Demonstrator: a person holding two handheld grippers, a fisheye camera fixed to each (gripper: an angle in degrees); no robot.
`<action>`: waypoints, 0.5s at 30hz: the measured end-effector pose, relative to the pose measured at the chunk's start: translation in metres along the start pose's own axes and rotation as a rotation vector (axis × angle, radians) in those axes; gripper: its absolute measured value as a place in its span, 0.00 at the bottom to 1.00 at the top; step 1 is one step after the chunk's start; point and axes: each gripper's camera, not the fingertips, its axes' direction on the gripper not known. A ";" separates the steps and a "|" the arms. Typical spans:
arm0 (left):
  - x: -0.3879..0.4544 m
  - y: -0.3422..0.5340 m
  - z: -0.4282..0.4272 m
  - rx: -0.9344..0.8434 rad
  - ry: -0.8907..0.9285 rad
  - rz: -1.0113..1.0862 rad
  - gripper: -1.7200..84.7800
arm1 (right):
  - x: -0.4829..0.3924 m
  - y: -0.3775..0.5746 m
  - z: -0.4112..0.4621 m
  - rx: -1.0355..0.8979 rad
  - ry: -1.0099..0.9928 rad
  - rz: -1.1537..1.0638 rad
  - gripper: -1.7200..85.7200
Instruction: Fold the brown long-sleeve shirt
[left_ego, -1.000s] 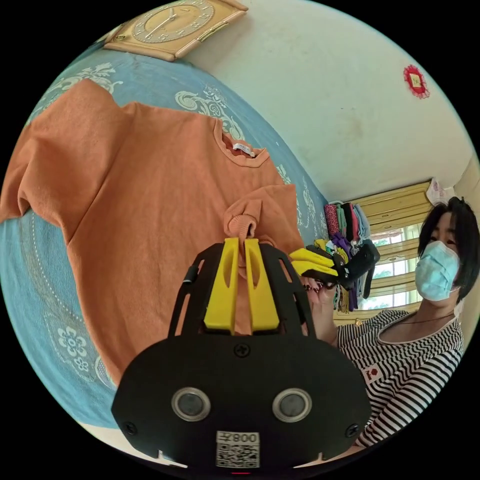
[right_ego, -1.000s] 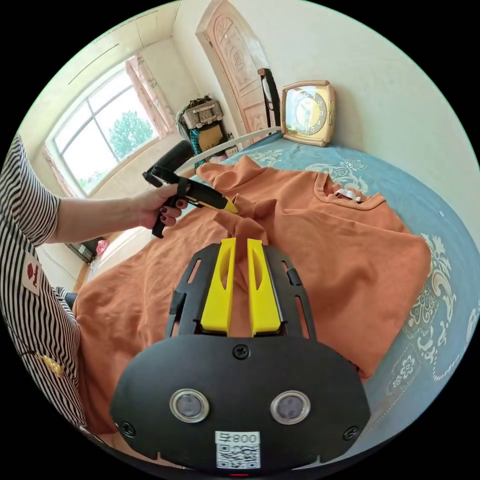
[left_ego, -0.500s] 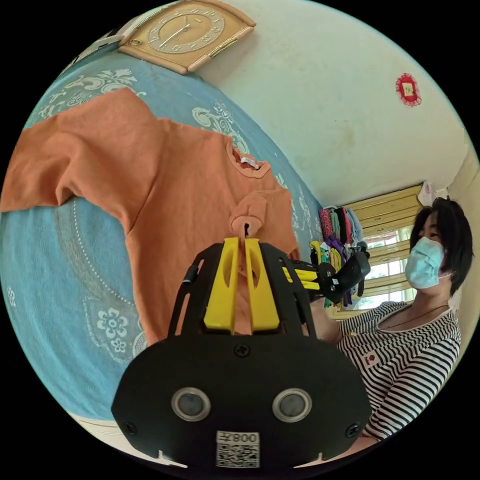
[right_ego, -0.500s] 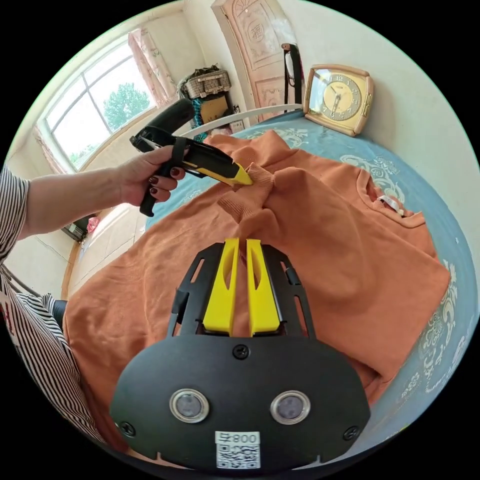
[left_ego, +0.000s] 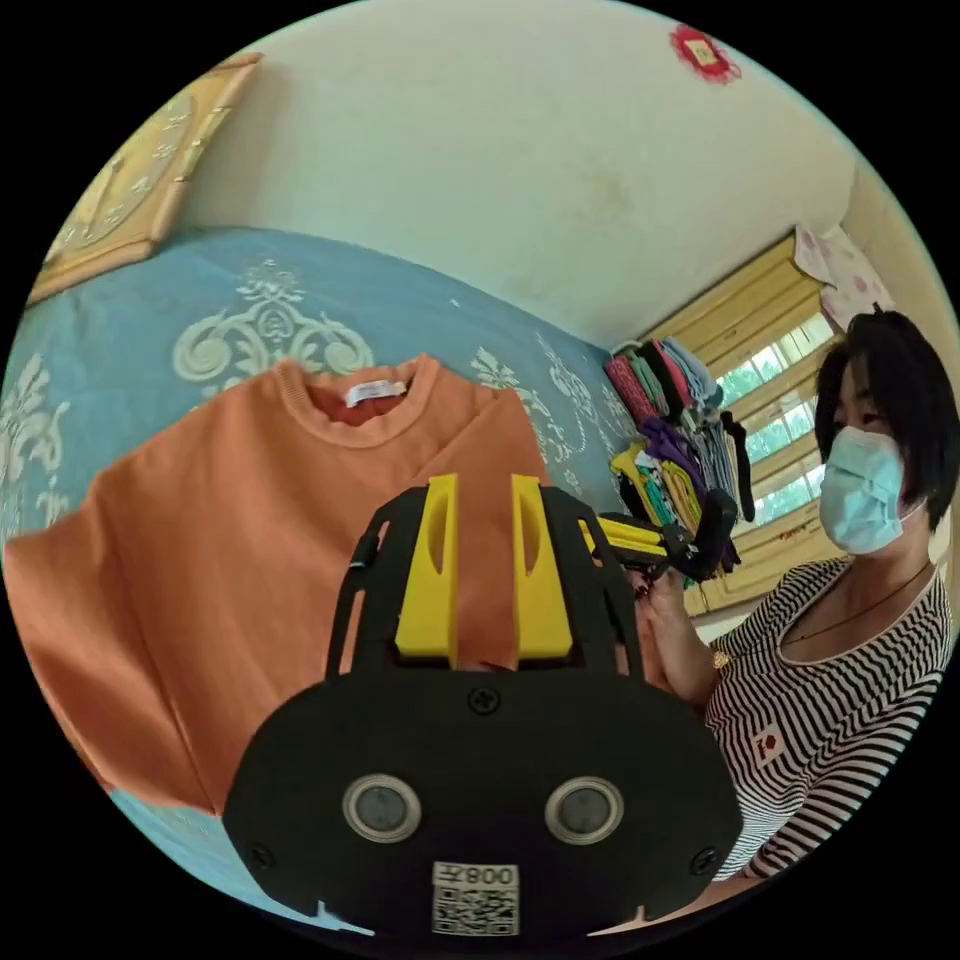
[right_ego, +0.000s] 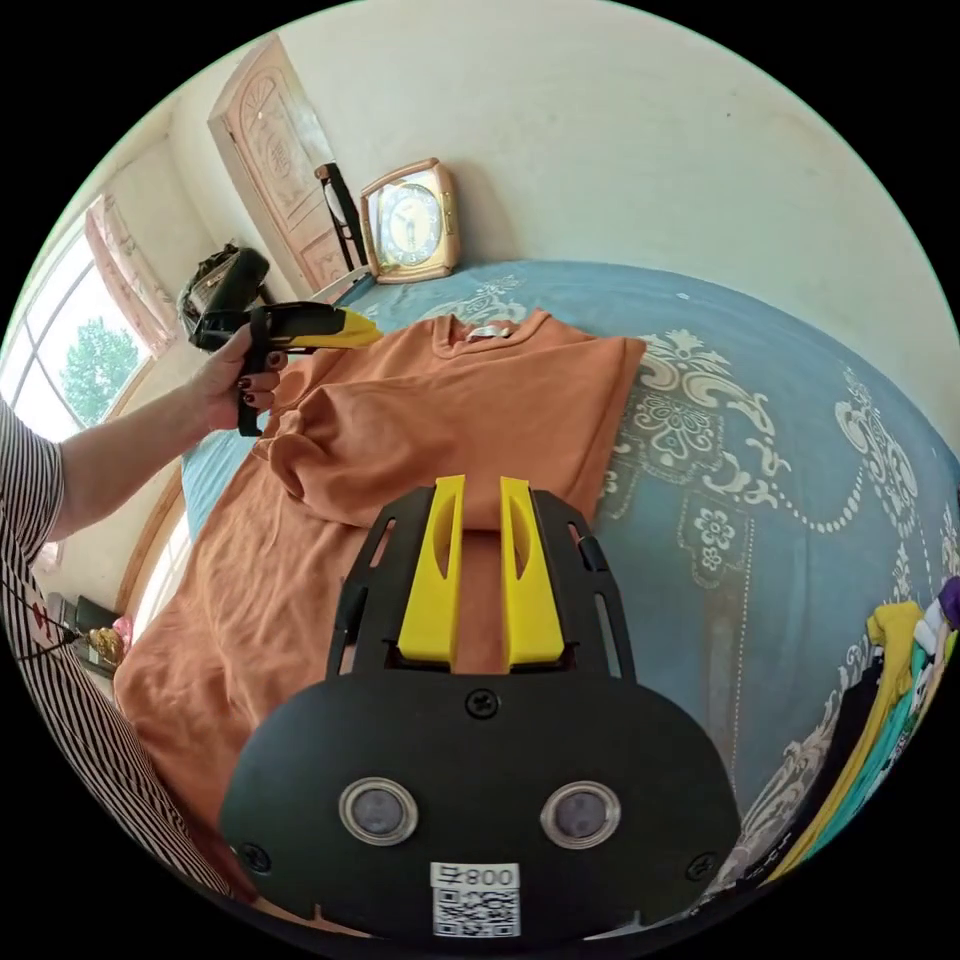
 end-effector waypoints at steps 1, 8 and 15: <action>0.009 -0.025 0.027 -0.066 0.037 0.069 0.12 | 0.006 0.003 -0.004 0.003 0.027 0.012 0.10; 0.037 -0.125 0.132 -0.264 0.045 0.250 0.13 | 0.015 0.020 -0.014 -0.057 0.090 -0.057 0.12; 0.037 -0.145 0.169 -0.348 0.032 0.202 0.04 | 0.006 0.031 0.031 -0.151 0.055 -0.116 0.10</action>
